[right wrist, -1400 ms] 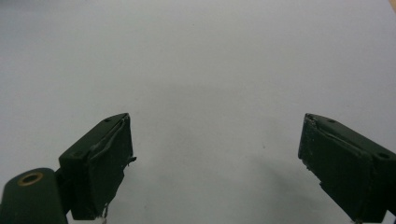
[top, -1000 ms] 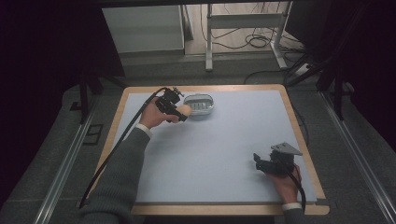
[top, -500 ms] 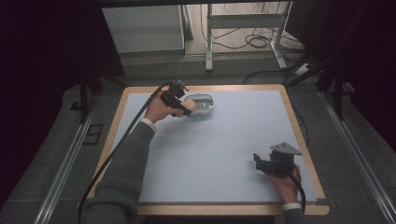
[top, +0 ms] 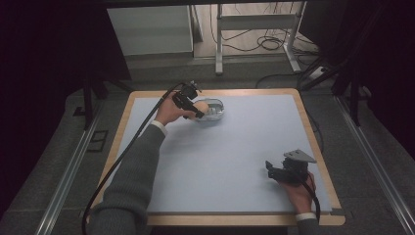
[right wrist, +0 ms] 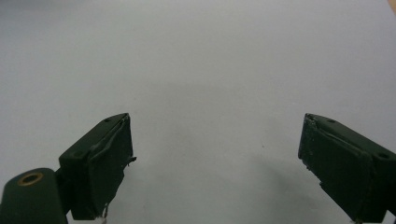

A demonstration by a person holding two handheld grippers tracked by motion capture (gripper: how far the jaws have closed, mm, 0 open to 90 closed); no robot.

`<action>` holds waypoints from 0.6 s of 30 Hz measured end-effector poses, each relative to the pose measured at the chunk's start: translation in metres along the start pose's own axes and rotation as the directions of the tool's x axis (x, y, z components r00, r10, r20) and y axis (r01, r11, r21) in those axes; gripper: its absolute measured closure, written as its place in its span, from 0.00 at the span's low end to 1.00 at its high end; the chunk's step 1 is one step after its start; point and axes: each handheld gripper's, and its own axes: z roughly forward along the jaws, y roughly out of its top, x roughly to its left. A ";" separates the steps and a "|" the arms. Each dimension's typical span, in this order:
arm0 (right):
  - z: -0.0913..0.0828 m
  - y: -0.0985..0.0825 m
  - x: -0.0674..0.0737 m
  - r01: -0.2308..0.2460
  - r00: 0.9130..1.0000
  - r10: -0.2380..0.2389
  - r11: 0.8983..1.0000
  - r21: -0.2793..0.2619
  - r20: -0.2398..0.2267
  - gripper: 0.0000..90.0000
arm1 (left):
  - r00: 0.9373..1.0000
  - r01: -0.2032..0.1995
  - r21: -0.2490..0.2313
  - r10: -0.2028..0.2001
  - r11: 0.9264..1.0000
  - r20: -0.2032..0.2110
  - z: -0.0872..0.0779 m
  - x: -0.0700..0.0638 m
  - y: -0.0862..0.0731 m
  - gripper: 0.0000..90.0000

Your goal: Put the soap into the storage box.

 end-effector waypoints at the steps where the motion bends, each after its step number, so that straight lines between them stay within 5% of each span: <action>1: 0.000 0.000 0.000 0.000 1.000 0.000 1.000 0.000 0.000 0.11 | 1.000 0.001 0.000 -0.001 1.000 -0.001 0.002 0.000 0.002 0.37; 18: 0.000 0.000 -0.001 -0.007 1.000 0.007 1.000 -0.004 0.002 0.11 | 0.999 -0.033 0.014 0.033 0.999 0.015 0.020 0.004 0.023 0.37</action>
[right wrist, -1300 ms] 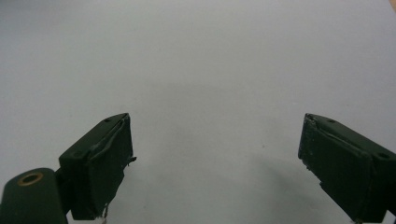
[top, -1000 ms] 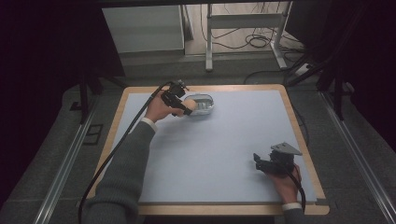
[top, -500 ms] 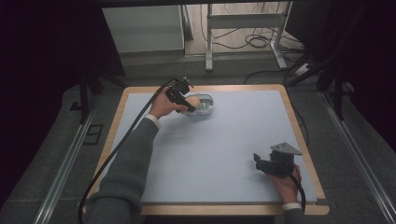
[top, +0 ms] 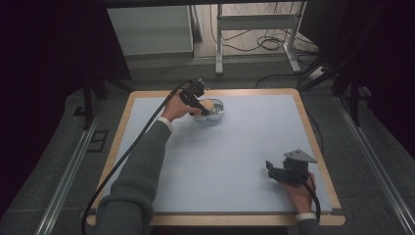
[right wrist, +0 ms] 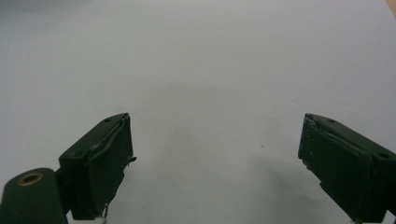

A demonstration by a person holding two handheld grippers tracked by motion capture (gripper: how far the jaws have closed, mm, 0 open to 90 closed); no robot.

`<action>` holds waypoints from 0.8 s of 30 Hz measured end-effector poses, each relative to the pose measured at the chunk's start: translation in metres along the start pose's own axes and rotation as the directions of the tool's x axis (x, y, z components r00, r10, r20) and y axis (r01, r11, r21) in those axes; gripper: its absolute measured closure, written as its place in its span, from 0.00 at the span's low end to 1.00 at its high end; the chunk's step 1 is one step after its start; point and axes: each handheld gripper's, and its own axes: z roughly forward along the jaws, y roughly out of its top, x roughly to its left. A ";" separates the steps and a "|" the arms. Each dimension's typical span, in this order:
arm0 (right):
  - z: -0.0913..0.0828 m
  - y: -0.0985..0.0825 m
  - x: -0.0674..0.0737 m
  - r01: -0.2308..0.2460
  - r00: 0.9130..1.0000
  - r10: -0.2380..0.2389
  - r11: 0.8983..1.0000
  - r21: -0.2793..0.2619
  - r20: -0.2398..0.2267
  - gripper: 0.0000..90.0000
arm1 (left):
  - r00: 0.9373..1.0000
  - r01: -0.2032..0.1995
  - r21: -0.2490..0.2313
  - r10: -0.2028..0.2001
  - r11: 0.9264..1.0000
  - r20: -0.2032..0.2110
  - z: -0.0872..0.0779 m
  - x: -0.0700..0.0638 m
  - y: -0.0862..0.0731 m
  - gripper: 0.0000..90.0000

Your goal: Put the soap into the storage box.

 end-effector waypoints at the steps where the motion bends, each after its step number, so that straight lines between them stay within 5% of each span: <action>1: 0.000 0.000 0.000 0.001 1.000 -0.001 1.000 0.000 0.000 0.11 | 1.000 0.002 -0.002 -0.002 1.000 0.002 0.001 0.000 0.001 0.37; 24: 0.000 0.000 0.000 0.000 1.000 0.000 1.000 0.003 -0.003 0.11 | 1.000 -0.007 0.025 0.007 1.000 0.011 0.027 0.009 0.011 0.36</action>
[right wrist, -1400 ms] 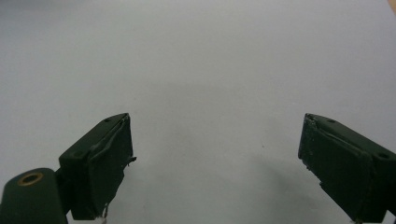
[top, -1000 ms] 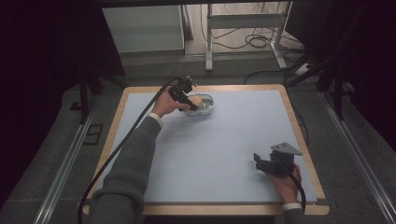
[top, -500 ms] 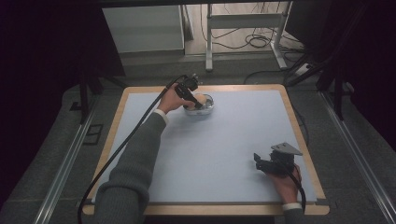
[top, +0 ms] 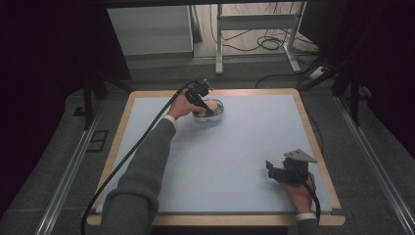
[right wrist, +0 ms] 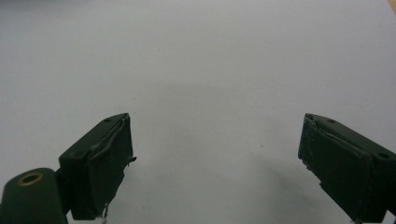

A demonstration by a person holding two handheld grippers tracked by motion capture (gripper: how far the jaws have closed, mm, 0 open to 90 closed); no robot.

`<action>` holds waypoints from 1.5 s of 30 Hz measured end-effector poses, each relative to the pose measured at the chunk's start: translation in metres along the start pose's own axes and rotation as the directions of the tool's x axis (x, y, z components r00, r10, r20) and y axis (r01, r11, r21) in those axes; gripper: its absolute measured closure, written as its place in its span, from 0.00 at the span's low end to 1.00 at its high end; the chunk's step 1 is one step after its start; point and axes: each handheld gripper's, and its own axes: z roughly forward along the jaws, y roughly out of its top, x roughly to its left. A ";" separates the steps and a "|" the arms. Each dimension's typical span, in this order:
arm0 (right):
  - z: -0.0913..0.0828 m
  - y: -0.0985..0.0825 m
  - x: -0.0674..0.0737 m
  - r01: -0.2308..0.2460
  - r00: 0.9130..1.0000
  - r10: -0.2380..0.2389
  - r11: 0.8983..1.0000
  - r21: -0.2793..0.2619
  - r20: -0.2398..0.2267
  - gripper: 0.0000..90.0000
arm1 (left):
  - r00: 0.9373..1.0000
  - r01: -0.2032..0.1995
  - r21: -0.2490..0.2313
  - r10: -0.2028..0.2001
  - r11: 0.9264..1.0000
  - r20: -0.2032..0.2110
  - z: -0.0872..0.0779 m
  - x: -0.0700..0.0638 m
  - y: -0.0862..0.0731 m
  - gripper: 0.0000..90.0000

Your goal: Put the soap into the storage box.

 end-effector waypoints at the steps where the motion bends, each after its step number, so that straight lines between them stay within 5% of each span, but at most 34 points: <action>1: 0.000 0.000 0.000 0.001 1.000 -0.001 1.000 0.001 0.001 0.11 | 1.000 0.002 -0.004 -0.002 1.000 -0.002 0.001 0.000 0.000 0.36; 8: 0.000 0.000 0.000 0.001 1.000 -0.001 1.000 0.004 0.002 0.11 | 1.000 0.007 -0.012 -0.007 1.000 0.011 -0.001 -0.003 0.000 0.34; 22: 0.000 0.000 0.000 0.000 1.000 0.000 1.000 0.003 0.003 0.11 | 1.000 0.004 -0.108 -0.005 0.994 -0.011 -0.034 -0.018 -0.010 0.32; 35: 0.000 0.000 0.000 0.000 1.000 0.000 1.000 -0.001 0.002 0.11 | 0.997 0.033 -0.182 -0.045 0.983 -0.064 -0.078 -0.036 -0.067 0.28; 45: 0.000 0.000 0.000 -0.003 1.000 0.003 1.000 -0.003 0.004 0.11 | 0.993 0.082 -0.236 -0.099 0.968 -0.062 -0.092 -0.053 -0.125 0.26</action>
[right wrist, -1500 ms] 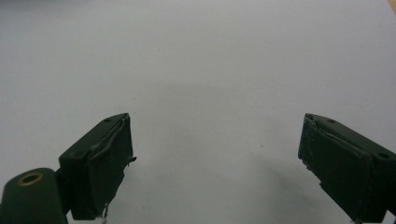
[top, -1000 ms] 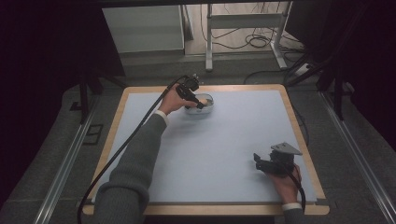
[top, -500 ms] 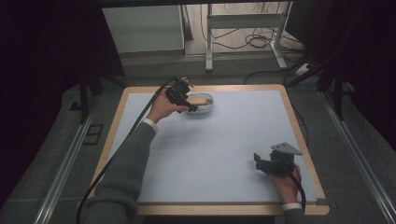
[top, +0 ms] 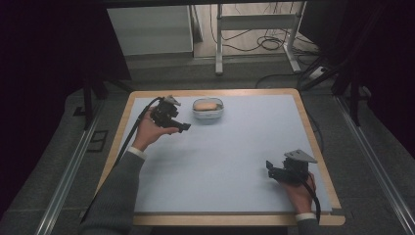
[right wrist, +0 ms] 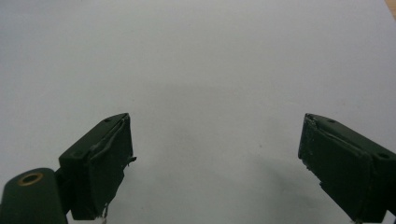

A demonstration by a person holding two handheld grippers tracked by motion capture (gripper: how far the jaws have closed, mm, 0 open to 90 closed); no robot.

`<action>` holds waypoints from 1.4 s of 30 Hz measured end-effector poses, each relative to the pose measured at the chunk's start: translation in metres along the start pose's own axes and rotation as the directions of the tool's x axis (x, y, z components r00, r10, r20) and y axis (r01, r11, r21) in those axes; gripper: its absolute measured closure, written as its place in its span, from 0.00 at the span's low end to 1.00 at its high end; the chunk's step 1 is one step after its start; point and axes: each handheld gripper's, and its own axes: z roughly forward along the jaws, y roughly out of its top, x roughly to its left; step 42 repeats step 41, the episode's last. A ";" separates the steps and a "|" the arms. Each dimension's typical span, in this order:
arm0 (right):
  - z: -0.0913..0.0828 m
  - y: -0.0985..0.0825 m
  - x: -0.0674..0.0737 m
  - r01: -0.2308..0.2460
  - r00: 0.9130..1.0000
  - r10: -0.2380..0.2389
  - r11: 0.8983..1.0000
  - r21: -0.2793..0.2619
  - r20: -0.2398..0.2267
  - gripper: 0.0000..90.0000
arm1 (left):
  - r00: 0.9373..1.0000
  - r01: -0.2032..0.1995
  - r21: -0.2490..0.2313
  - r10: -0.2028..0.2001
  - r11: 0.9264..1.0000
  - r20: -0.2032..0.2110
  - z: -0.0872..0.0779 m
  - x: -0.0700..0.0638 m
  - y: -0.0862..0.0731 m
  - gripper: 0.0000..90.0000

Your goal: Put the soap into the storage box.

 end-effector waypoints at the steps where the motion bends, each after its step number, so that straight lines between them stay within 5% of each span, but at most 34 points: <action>1: 0.000 0.000 0.000 0.000 1.000 0.000 1.000 0.000 0.001 0.11 | 1.000 0.002 -0.004 -0.002 1.000 -0.008 -0.003 -0.002 -0.008 0.26; 15: 0.000 0.000 0.000 -0.002 1.000 0.002 1.000 0.002 0.001 0.11 | 0.990 0.137 -0.043 -0.138 0.990 -0.004 -0.021 -0.020 -0.104 0.25; 22: 0.000 0.000 0.000 -0.003 1.000 0.003 1.000 0.002 0.002 0.11 | 0.986 0.160 -0.028 -0.161 0.987 -0.032 -0.026 -0.028 -0.134 0.24; 29: 0.000 0.000 -0.001 -0.005 1.000 0.005 1.000 0.000 -0.004 0.11 | 0.987 0.155 -0.007 -0.155 0.988 -0.043 -0.021 -0.035 -0.148 0.24; 42: 0.000 0.000 -0.001 -0.007 1.000 0.007 1.000 -0.006 -0.022 0.11 | 0.982 0.181 -0.017 -0.182 0.983 -0.049 -0.023 -0.030 -0.156 0.24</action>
